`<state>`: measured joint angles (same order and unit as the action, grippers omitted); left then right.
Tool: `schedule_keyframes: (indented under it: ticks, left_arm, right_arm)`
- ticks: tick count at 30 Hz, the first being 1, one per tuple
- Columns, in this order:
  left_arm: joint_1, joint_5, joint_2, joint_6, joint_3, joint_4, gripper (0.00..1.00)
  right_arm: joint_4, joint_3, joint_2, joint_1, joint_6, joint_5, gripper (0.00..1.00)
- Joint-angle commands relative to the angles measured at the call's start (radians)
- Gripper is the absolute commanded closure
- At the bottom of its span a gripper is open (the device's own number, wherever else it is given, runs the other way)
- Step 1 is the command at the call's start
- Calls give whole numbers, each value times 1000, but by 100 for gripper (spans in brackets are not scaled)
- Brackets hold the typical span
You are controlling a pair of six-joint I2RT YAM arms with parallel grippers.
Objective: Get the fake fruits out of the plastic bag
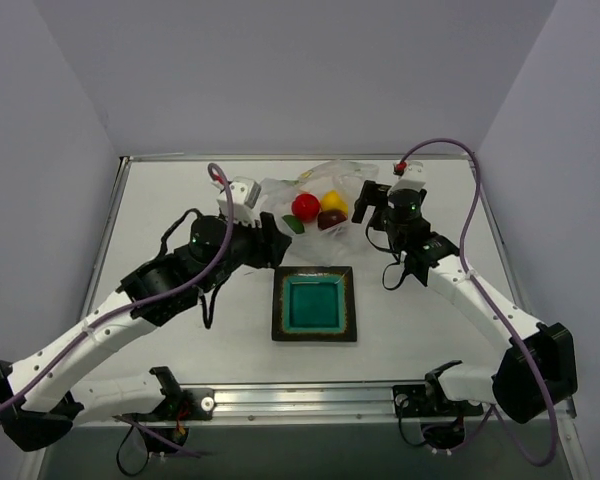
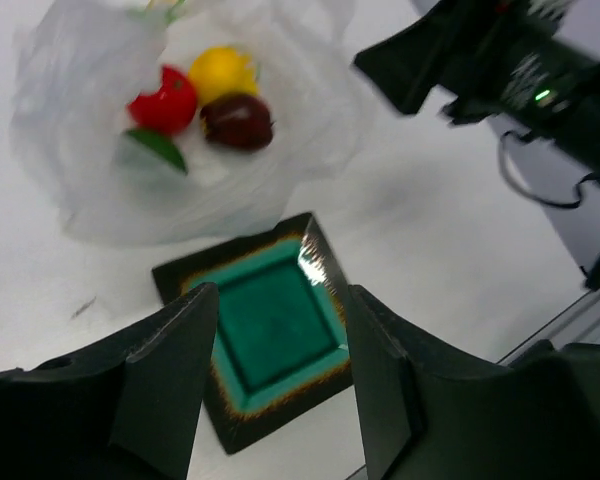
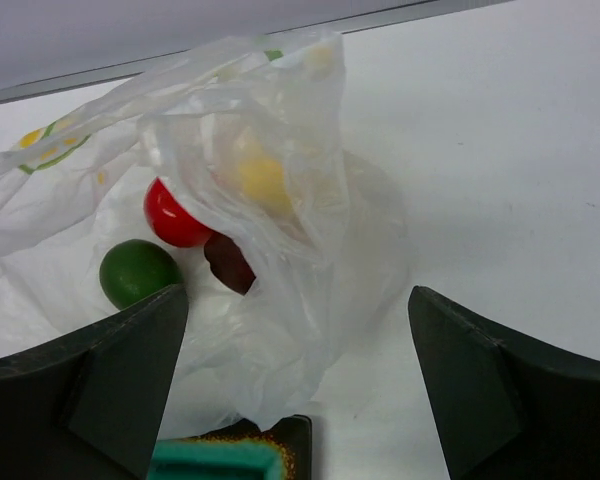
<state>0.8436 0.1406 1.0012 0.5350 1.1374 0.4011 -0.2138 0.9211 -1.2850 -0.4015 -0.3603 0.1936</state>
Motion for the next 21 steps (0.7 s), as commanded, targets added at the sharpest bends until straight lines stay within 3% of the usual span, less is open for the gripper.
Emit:
schedule_keyframes:
  ticks: [1, 3, 4, 6, 7, 9, 13, 21]
  left_arm:
    - [83, 142, 138, -125, 174, 39, 49]
    - [84, 197, 236, -150, 241, 44, 49]
    - [77, 223, 269, -162, 261, 44, 45]
    - [51, 257, 360, -185, 329, 42, 42]
    - [7, 245, 390, -184, 350, 42, 40]
    - [-43, 176, 459, -170, 398, 32, 40]
    - [-127, 73, 568, -148, 481, 16, 40]
    - [-234, 57, 750, -159, 582, 10, 29]
  right_arm:
    - [48, 54, 61, -52, 50, 99, 15]
    - [50, 61, 90, -72, 72, 102, 24]
    - [48, 67, 95, -89, 86, 93, 40]
    - [50, 94, 87, -108, 115, 47, 60]
    - [53, 108, 78, -117, 119, 35, 78]
    - [54, 153, 38, -137, 129, 1, 87]
    - [42, 226, -57, -146, 136, -34, 92]
    - [30, 416, -325, -137, 172, -112, 90]
